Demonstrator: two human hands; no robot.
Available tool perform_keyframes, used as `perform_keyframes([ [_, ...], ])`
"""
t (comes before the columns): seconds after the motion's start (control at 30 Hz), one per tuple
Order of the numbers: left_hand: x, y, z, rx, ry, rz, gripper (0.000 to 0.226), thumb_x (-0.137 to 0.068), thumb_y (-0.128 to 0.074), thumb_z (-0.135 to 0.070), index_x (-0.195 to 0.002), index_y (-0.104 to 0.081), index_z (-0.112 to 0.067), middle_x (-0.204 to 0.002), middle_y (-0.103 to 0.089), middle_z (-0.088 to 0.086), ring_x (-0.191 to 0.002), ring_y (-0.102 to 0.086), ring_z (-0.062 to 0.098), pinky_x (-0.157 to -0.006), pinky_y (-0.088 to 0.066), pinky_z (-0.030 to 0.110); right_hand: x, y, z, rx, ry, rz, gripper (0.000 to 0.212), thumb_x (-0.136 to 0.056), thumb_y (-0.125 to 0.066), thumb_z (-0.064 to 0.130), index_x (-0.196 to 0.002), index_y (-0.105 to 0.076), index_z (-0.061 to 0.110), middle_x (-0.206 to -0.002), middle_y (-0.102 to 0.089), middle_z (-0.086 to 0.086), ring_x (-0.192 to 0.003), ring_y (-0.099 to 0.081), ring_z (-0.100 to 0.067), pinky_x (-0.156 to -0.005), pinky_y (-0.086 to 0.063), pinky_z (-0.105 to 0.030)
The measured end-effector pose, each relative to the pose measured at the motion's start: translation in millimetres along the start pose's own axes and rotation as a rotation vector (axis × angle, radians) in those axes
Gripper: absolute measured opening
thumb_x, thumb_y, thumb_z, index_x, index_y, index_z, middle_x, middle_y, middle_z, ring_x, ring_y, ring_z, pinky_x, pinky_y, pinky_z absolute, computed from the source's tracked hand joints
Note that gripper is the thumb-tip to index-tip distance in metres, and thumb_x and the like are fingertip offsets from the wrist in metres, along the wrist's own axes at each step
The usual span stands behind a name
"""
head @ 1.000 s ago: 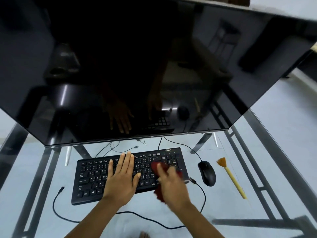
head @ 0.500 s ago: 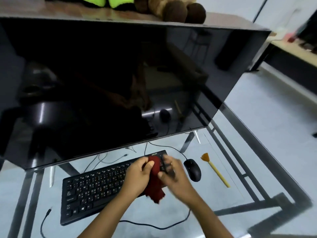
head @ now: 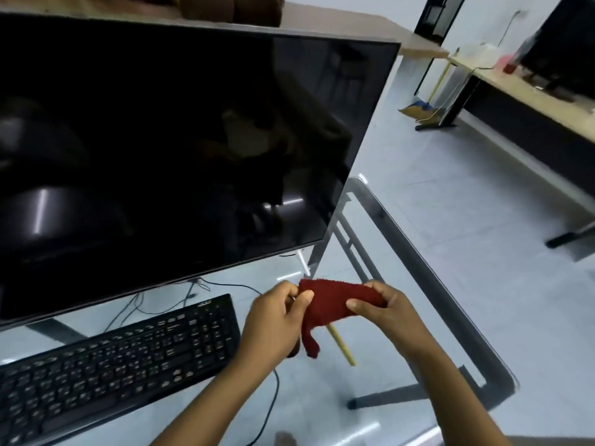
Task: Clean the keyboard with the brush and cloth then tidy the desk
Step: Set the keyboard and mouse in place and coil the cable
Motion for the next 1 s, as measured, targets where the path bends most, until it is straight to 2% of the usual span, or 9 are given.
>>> perform_keyframes([
  [0.13, 2.5, -68.1, 1.9, 0.165, 0.2, 0.114, 0.036, -0.093, -0.058, -0.039, -0.067, -0.053, -0.015, -0.062, -0.056, -0.003, -0.053, -0.048, 0.0, -0.055, -0.038, 0.015, 0.4, 57.3, -11.4, 0.02, -0.059, 0.05, 0.017, -0.081, -0.078, 0.02, -0.09, -0.07, 0.008, -0.076, -0.07, -0.006, -0.073, -0.068, -0.019, -0.069, -0.057, -0.034],
  [0.2, 1.3, -95.4, 6.9, 0.135, 0.263, 0.174, 0.038, -0.093, -0.058, -0.04, -0.064, -0.053, -0.017, -0.064, -0.061, 0.0, -0.054, -0.051, 0.001, -0.058, -0.04, 0.018, -7.3, 74.6, -19.5, 0.071, -0.137, 0.127, 0.012, -0.084, -0.075, 0.019, -0.087, -0.07, 0.009, -0.072, -0.071, -0.002, -0.068, -0.068, -0.014, -0.058, -0.052, -0.024],
  [0.27, -8.4, -118.4, 12.6, 0.024, 0.267, 0.212, 0.037, -0.093, -0.057, -0.043, -0.062, -0.049, -0.024, -0.06, -0.057, -0.006, -0.055, -0.053, 0.0, -0.059, -0.04, 0.02, -24.9, 85.3, -35.6, 0.145, -0.229, 0.181, 0.006, -0.086, -0.074, 0.019, -0.085, -0.072, 0.014, -0.077, -0.074, -0.001, -0.071, -0.071, -0.014, -0.062, -0.054, -0.024],
  [0.4, -46.4, -146.9, 24.6, -0.473, 0.085, 0.155, 0.027, -0.094, -0.049, -0.049, -0.086, -0.063, -0.027, -0.088, -0.056, -0.008, -0.095, -0.052, 0.013, -0.088, -0.036, 0.031, -82.0, 91.8, -87.3, 0.458, -0.276, 0.168, 0.009, -0.088, -0.071, 0.025, -0.088, -0.071, 0.017, -0.085, -0.074, -0.002, -0.078, -0.071, -0.018, -0.071, -0.057, -0.03],
  [0.53, -75.9, -166.1, 36.5, -0.694, -0.09, 0.075, 0.027, -0.09, -0.058, -0.045, -0.093, -0.072, -0.022, -0.095, -0.052, -0.004, -0.098, -0.045, 0.02, -0.084, -0.032, 0.035, -126.5, 84.8, -109.1, 0.771, -0.206, 0.123, 0.012, -0.088, -0.068, 0.03, -0.085, -0.063, 0.02, -0.084, -0.064, 0.002, -0.082, -0.06, -0.018, -0.064, -0.044, -0.023],
  [0.63, -81.9, -174.3, 42.4, -0.813, -0.126, 0.118, 0.03, -0.093, -0.052, -0.046, -0.097, -0.069, -0.021, -0.102, -0.05, -0.003, -0.102, -0.042, 0.02, -0.087, -0.029, 0.036, -137.5, 80.6, -115.3, 0.833, -0.193, 0.085, 0.014, -0.087, -0.068, 0.032, -0.087, -0.059, 0.022, -0.091, -0.066, -0.001, -0.086, -0.06, -0.02, -0.069, -0.046, -0.029],
  [0.73, -82.8, -167.6, 42.3, -0.786, -0.105, 0.094, 0.033, -0.093, -0.052, -0.049, -0.104, -0.067, -0.022, -0.104, -0.053, -0.003, -0.102, -0.044, 0.019, -0.088, -0.033, 0.035, -134.3, 80.3, -112.3, 0.837, -0.177, 0.035, 0.018, -0.087, -0.068, 0.03, -0.1, -0.065, 0.018, -0.099, -0.068, -0.003, -0.092, -0.063, -0.023, -0.077, -0.051, -0.032],
  [0.9, -73.7, -123.2, 51.4, -0.569, -0.12, 0.037, 0.039, -0.095, -0.052, -0.042, -0.124, -0.059, -0.017, -0.123, -0.058, -0.002, -0.117, -0.05, 0.02, -0.098, -0.038, 0.032, -111.8, 52.9, -66.7, 0.879, 0.111, -0.174, 0.033, -0.088, -0.066, 0.015, -0.121, -0.063, 0.013, -0.12, -0.063, -0.01, -0.11, -0.058, -0.03, -0.093, -0.05, -0.04],
  [1.0, -56.2, -76.9, 68.6, -0.557, -0.075, -0.033, 0.049, -0.093, -0.054, -0.042, -0.132, -0.054, -0.013, -0.133, -0.057, 0.001, -0.125, -0.05, 0.023, -0.106, -0.036, 0.036, -97.1, 1.7, -42.8, 0.777, 0.169, -0.101, 0.038, -0.089, -0.065, 0.014, -0.126, -0.061, 0.012, -0.125, -0.059, -0.008, -0.11, -0.06, -0.027, -0.093, -0.051, -0.037],
])
Point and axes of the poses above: each hand's wrist, its own x-axis away from the middle knuckle, its own y-axis out of the back of the hand, z = x × y, the point moved 7 cm from there along -x, towards the middle knuckle
